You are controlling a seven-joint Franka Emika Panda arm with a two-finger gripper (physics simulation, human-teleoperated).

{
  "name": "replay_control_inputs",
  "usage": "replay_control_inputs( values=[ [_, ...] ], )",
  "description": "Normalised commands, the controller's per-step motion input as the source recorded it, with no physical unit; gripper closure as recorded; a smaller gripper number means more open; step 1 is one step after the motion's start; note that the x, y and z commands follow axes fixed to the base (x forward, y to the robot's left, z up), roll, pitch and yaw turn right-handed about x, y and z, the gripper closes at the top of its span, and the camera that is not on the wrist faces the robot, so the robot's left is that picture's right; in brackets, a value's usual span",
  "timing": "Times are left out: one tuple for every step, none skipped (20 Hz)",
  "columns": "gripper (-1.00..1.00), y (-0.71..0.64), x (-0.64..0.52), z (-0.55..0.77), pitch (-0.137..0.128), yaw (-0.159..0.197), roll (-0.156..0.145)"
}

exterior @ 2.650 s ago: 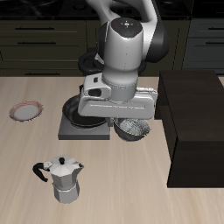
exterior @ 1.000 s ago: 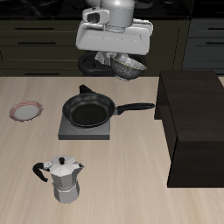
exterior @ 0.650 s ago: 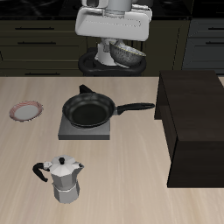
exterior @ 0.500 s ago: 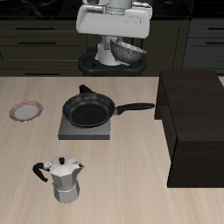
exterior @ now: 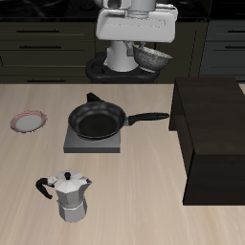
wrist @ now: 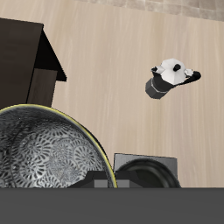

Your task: Place the bowl on top of the shelf

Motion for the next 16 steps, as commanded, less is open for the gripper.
replay_control_inputs(
  values=[
    [1.00,0.37,-0.06,-0.02,0.011,-0.010,0.021],
    [1.00,0.42,-0.09,-0.02,0.005,0.018,0.048],
    [1.00,0.42,-0.02,-0.01,0.017,-0.004,0.023],
    [1.00,1.02,-0.08,-0.08,0.021,0.002,0.122],
    [1.00,0.43,-0.10,0.00,-0.006,0.012,0.013],
    [1.00,0.42,-0.09,-0.04,0.040,-0.013,0.063],
    [1.00,0.60,-0.18,0.02,-0.022,0.016,0.053],
    [1.00,0.48,-0.10,0.02,-0.024,0.053,0.056],
    [1.00,0.46,-0.05,-0.03,0.046,-0.026,0.086],
    [1.00,0.43,-0.05,0.00,0.001,0.012,0.019],
    [1.00,0.14,-0.09,0.03,-0.008,0.005,0.025],
    [1.00,0.60,-0.01,-0.03,-0.016,0.041,0.072],
    [1.00,0.69,0.10,-0.04,0.046,-0.041,0.052],
    [1.00,0.00,0.00,0.00,0.000,0.000,0.000],
    [1.00,0.46,0.10,-0.05,0.009,0.018,0.010],
    [1.00,0.42,0.08,0.01,0.020,-0.034,0.034]
  ],
)
